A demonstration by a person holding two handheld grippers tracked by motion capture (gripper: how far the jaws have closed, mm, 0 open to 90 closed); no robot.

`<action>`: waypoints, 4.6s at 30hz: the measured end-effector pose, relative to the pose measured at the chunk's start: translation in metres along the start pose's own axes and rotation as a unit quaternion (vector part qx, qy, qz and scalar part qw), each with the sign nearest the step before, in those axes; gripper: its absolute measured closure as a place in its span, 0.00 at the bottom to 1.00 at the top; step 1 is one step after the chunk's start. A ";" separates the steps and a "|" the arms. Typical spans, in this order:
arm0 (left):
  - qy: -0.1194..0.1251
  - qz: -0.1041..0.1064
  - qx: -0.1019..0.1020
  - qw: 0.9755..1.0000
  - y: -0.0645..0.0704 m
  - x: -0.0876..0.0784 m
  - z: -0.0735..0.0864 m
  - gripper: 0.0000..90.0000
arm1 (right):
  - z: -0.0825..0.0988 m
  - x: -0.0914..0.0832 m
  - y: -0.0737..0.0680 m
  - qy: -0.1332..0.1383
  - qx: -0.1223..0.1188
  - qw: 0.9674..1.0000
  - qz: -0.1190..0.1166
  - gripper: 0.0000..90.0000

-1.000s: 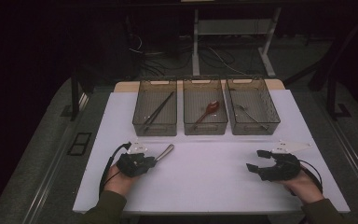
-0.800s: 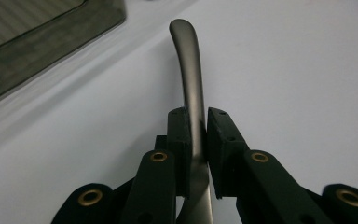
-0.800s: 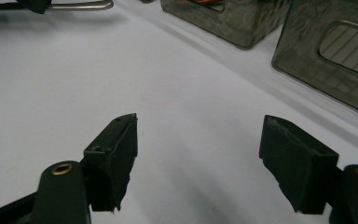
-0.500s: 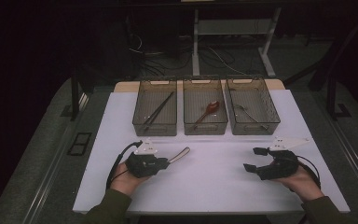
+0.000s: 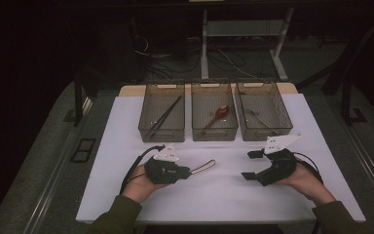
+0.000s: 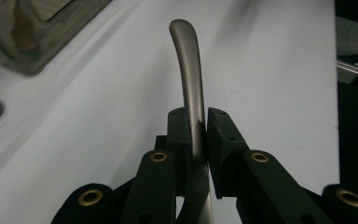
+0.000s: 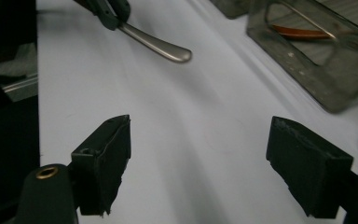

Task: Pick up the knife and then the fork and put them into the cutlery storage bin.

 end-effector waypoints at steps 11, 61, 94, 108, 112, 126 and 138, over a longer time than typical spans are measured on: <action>-0.013 0.043 0.046 0.998 0.018 0.019 -0.021 0.88 | -0.023 0.026 -0.017 -0.028 -0.063 0.997 -0.042 0.27; 0.081 0.004 0.020 0.997 0.004 -0.013 -0.036 0.53 | -0.018 0.045 -0.006 -0.112 -0.119 0.984 -0.069 0.87; 0.106 -0.113 -0.085 0.984 -0.018 -0.041 0.040 0.14 | -0.038 -0.037 0.133 -0.049 0.090 0.984 0.145 0.87; 0.096 -0.105 -0.083 0.986 -0.015 -0.034 0.041 0.00 | -0.022 -0.039 0.186 -0.076 0.189 0.954 0.219 0.87; 0.094 -0.102 -0.084 0.987 -0.016 -0.033 0.041 0.00 | -0.018 -0.030 0.194 -0.083 0.201 0.950 0.225 0.87; 0.090 -0.100 -0.085 0.987 -0.017 -0.032 0.042 0.00 | -0.006 -0.012 0.208 -0.107 0.235 0.935 0.244 0.89; 0.089 -0.100 -0.085 0.987 -0.016 -0.031 0.042 0.00 | -0.016 -0.018 0.205 -0.070 0.229 0.943 0.232 0.74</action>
Point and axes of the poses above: each handheld gripper's, and its own axes: x roughly forward along the jaws, z roughly out of its underside, y roughly to its right, the point moved 6 cm from there along x, roughly forward along the jaws, and after that the axes turned 4 degrees about y, right-handed, at the moved point
